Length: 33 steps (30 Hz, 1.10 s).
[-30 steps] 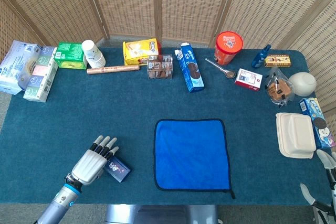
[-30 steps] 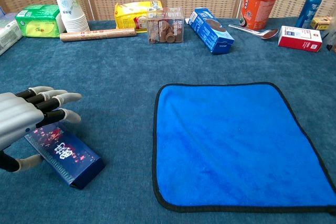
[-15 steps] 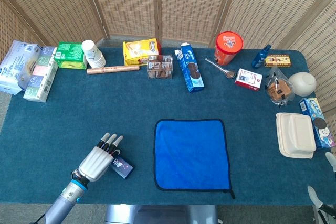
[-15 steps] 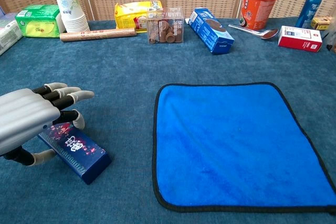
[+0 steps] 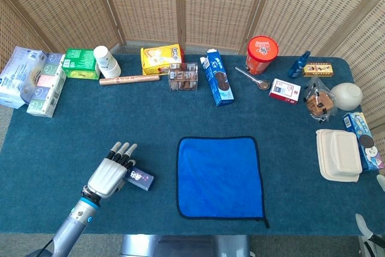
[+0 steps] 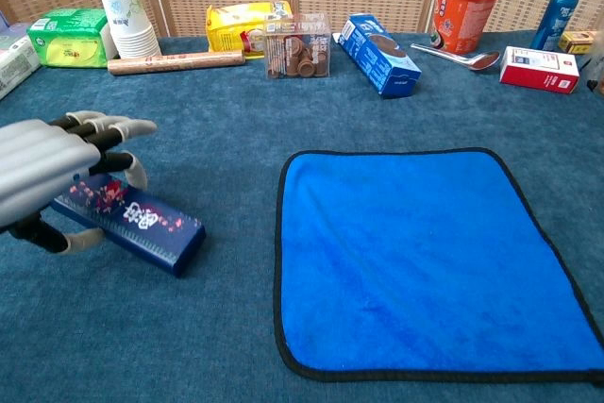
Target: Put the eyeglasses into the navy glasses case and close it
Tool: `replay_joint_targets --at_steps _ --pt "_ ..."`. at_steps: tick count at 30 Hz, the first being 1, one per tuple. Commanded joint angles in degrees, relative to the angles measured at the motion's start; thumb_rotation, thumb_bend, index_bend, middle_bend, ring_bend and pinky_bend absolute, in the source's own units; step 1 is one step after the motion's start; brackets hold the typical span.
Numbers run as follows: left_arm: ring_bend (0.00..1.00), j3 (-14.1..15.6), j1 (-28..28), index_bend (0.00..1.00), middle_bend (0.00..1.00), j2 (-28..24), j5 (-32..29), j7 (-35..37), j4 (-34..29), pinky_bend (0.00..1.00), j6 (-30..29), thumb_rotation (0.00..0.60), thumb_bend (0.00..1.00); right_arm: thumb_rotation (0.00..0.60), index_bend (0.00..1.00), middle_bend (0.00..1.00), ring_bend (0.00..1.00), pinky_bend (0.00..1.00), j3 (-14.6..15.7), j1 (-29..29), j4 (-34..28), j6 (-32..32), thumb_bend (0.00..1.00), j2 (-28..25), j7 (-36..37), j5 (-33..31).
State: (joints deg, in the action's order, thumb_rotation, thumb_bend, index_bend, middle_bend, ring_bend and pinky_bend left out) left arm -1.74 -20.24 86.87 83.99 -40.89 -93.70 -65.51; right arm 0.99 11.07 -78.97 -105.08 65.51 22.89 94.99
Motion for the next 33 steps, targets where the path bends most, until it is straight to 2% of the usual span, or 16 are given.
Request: replay_joint_targets --at_steps 1,11,21,26,31,33 --pt "0.00 -1.6 -0.7 0.51 0.00 -0.3 -2.2 0.7 0.2 0.04 0.0 0.599 0.27 0.211 0.00 0.12 0.00 0.13 -0.1 0.0 0.2 0.1 0.35 0.1 0.1 -0.1" --pt "0.00 -4.6 -2.3 0.49 0.00 1.9 -9.1 1.9 4.8 0.04 0.8 0.600 0.27 0.217 0.00 0.12 0.00 0.13 -0.2 0.0 0.1 0.4 0.35 0.1 0.0 -0.1" --pt "0.00 -4.9 -4.3 0.46 0.00 6.4 -11.6 3.2 8.2 0.04 1.5 0.600 0.27 0.217 0.00 0.12 0.00 0.13 -0.2 -0.3 -1.3 0.5 0.35 -0.3 -1.4 0.4" --pt "0.00 -4.5 -4.9 0.33 0.00 6.4 -11.3 3.5 7.6 0.04 1.1 0.599 0.26 0.218 0.00 0.12 0.00 0.13 -0.1 -0.1 -1.7 0.6 0.35 -0.3 -1.7 0.4" --pt "0.00 -3.5 -4.8 0.05 0.00 4.5 -12.0 2.1 5.6 0.02 0.7 0.600 0.26 0.215 0.00 0.12 0.00 0.13 -0.3 -0.3 -2.1 0.7 0.35 -0.4 -2.1 0.5" --pt "0.00 -3.1 -4.7 0.00 0.00 3.6 -12.0 2.0 4.6 0.02 0.3 0.599 0.27 0.216 0.00 0.12 0.00 0.13 -0.4 -0.4 -2.3 0.8 0.35 -0.5 -2.5 0.5"
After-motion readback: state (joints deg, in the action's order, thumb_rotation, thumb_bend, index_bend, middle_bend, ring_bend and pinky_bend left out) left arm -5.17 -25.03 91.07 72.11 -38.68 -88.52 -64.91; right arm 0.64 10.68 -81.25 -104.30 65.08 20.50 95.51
